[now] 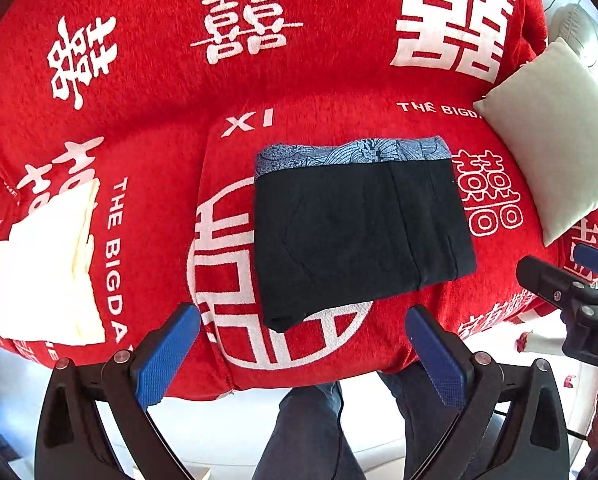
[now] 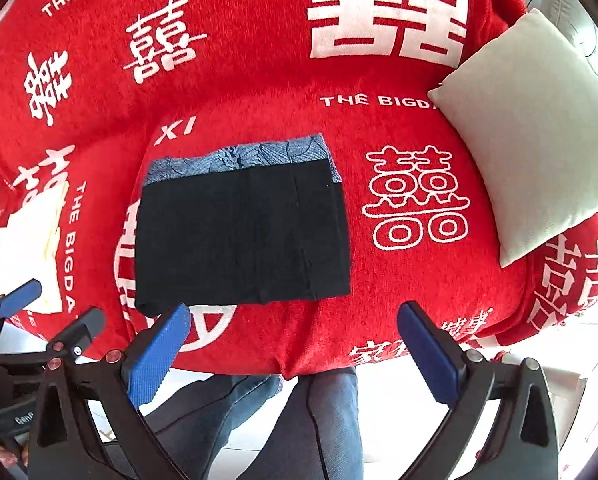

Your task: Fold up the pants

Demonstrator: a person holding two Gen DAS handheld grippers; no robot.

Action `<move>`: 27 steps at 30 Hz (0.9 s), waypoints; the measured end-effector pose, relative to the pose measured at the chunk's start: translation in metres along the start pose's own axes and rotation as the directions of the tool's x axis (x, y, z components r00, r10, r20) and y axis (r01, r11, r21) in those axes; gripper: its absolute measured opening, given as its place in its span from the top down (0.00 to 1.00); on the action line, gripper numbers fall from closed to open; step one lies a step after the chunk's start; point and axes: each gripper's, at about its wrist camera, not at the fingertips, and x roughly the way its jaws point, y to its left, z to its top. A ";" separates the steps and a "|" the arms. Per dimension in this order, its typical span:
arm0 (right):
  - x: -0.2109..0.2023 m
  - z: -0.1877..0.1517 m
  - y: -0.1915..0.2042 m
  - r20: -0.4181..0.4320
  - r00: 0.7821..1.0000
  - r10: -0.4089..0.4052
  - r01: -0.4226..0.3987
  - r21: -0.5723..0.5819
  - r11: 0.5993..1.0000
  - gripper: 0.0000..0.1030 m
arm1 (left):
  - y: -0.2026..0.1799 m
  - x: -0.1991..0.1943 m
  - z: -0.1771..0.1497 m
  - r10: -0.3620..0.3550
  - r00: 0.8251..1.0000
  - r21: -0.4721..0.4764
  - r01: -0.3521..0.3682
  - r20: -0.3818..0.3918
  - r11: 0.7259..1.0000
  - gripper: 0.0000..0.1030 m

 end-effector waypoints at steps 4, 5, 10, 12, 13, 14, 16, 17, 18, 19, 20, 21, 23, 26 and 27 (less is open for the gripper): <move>-0.008 -0.001 0.004 0.006 1.000 -0.013 0.012 0.009 1.000 0.00 | 0.004 -0.005 0.001 0.009 1.000 -0.009 -0.009 0.009 1.000 0.00; -0.009 -0.001 0.006 0.007 1.000 -0.017 0.017 0.007 1.000 0.00 | 0.005 -0.007 0.001 0.009 1.000 -0.013 -0.009 0.011 1.000 0.00; -0.013 0.001 0.012 0.015 0.999 -0.032 0.033 -0.023 0.999 0.00 | 0.008 -0.016 0.003 0.033 0.999 -0.023 -0.032 0.036 0.999 0.00; -0.015 0.003 0.014 0.020 0.999 -0.034 0.035 -0.037 0.999 0.00 | 0.007 -0.019 0.004 0.062 0.997 -0.025 -0.061 0.045 0.998 0.00; -0.015 0.004 0.015 0.020 0.999 -0.037 0.037 -0.042 0.998 0.00 | 0.007 -0.021 0.005 0.070 0.996 -0.032 -0.068 0.047 0.997 0.00; -0.016 0.005 0.015 0.016 0.999 -0.039 0.040 -0.049 0.998 0.00 | 0.006 -0.023 0.005 0.072 0.996 -0.039 -0.070 0.048 0.997 0.00; -0.017 0.006 0.014 0.007 0.999 -0.031 0.032 -0.062 0.998 0.00 | 0.004 -0.026 0.006 0.081 0.996 -0.055 -0.078 0.048 0.995 0.00; -0.018 0.007 0.013 0.000 1.000 -0.030 0.030 -0.068 0.997 0.00 | 0.001 -0.028 0.006 0.088 0.995 -0.061 -0.085 0.045 0.995 0.00; -0.019 0.007 0.012 -0.004 0.999 -0.033 0.033 -0.074 0.997 0.00 | -0.001 -0.029 0.005 0.090 0.995 -0.064 -0.087 0.045 0.994 0.00; -0.020 0.007 0.011 -0.005 0.999 -0.036 0.036 -0.079 0.996 0.00 | -0.004 -0.030 0.004 0.094 0.994 -0.066 -0.091 0.047 0.994 0.00; -0.022 0.007 0.009 -0.002 0.999 -0.038 0.038 -0.084 0.996 0.00 | -0.006 -0.032 0.004 0.101 0.994 -0.065 -0.098 0.047 0.993 0.00; -0.023 0.007 0.007 -0.001 0.999 -0.039 0.039 -0.087 0.995 0.00 | -0.009 -0.033 0.004 0.109 0.993 -0.065 -0.106 0.047 0.992 0.00; -0.024 0.007 0.003 -0.003 0.999 -0.038 0.038 -0.090 0.995 0.00 | -0.015 -0.035 0.003 0.121 0.991 -0.069 -0.118 0.051 0.991 0.00; -0.023 0.007 -0.004 -0.012 0.999 -0.030 0.029 -0.088 0.996 0.00 | -0.021 -0.038 0.002 0.128 0.990 -0.069 -0.124 0.056 0.990 0.00; -0.022 0.007 -0.005 -0.016 1.000 -0.025 0.024 -0.085 0.996 0.00 | -0.022 -0.038 0.002 0.130 0.990 -0.070 -0.126 0.055 0.990 0.00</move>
